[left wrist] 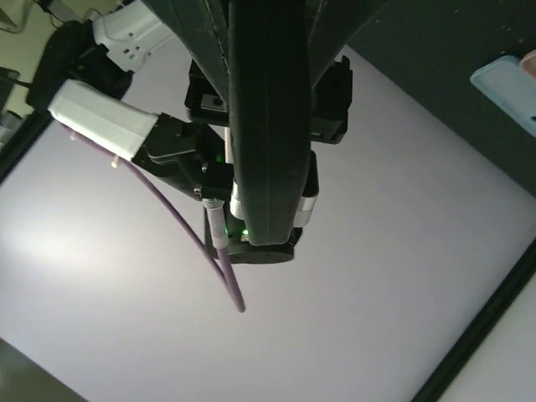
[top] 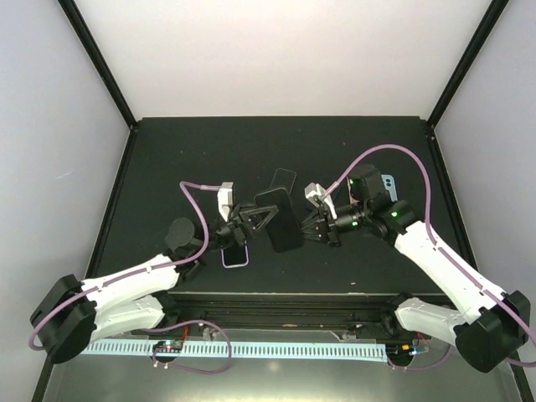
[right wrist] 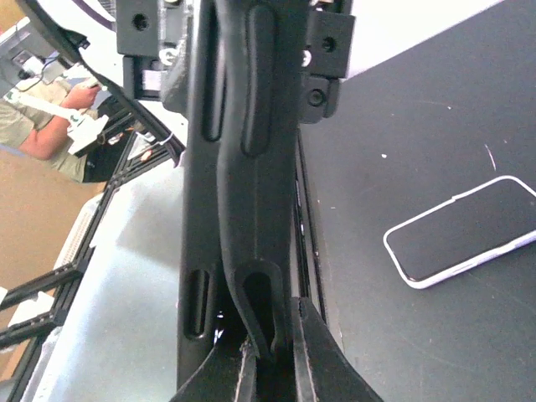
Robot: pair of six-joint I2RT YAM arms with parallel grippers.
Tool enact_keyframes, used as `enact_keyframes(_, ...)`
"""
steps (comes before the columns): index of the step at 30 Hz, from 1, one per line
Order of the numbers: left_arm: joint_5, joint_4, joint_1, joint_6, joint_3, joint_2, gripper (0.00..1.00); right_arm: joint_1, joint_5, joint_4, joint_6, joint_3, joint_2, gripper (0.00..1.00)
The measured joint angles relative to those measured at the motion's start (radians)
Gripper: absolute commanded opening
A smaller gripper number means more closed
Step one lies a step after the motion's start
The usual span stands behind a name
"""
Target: Take the phone out of the phone case
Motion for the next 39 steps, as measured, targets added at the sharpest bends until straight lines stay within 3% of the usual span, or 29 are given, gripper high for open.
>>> enact_keyframes(5,-0.175,-0.219,-0.020,0.052,0.010,-0.071,0.64,0.003,0.087,-0.008,0.061,-0.002,0.001,0.01)
enact_keyframes(9,-0.368,-0.484,-0.020,0.087,0.064,-0.077,0.76,0.003,0.198,0.001,0.163,-0.016,0.005,0.01)
enact_keyframes(18,-0.643,-0.846,-0.034,0.206,0.138,-0.133,0.78,-0.001,0.418,0.050,0.405,-0.164,0.004,0.01)
enact_keyframes(26,-0.785,-1.026,-0.224,0.362,0.175,-0.018,0.71,-0.001,0.600,0.046,0.516,-0.196,0.039,0.01)
enact_keyframes(34,-0.899,-1.042,-0.407,0.543,0.245,0.197,0.69,-0.002,0.711,-0.068,0.556,-0.184,0.211,0.01)
enact_keyframes(39,-0.952,-1.023,-0.466,0.621,0.299,0.346,0.75,-0.002,0.713,-0.071,0.583,-0.177,0.294,0.01)
